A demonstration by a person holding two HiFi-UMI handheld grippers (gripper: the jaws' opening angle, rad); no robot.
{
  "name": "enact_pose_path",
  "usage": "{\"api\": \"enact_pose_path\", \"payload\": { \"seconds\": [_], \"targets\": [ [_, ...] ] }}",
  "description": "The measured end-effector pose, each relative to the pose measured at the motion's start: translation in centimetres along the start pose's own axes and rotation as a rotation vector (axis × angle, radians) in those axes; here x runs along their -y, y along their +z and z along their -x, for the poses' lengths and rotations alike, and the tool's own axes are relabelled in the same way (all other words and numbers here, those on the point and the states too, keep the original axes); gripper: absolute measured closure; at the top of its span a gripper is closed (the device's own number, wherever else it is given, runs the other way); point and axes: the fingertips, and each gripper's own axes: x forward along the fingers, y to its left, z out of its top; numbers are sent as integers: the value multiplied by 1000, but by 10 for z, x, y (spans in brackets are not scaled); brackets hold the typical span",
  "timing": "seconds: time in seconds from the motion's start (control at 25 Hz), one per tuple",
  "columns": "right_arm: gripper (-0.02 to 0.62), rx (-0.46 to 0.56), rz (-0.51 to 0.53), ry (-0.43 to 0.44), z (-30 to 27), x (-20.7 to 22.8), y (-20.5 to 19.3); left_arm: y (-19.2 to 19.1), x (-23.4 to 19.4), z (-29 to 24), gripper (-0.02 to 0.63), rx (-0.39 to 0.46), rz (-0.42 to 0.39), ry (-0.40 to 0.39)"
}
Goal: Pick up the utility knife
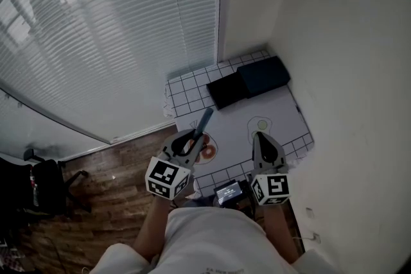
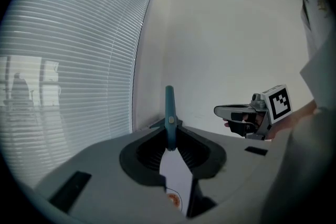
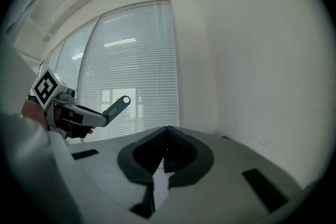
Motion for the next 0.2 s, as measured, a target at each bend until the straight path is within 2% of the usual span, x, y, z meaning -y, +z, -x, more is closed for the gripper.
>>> {"api": "enact_pose_path", "payload": {
  "seconds": [0.2],
  "targets": [
    [589,0,4,-6,-1,-2,0,-1,-1,4,532,1,1,0]
  ]
}}
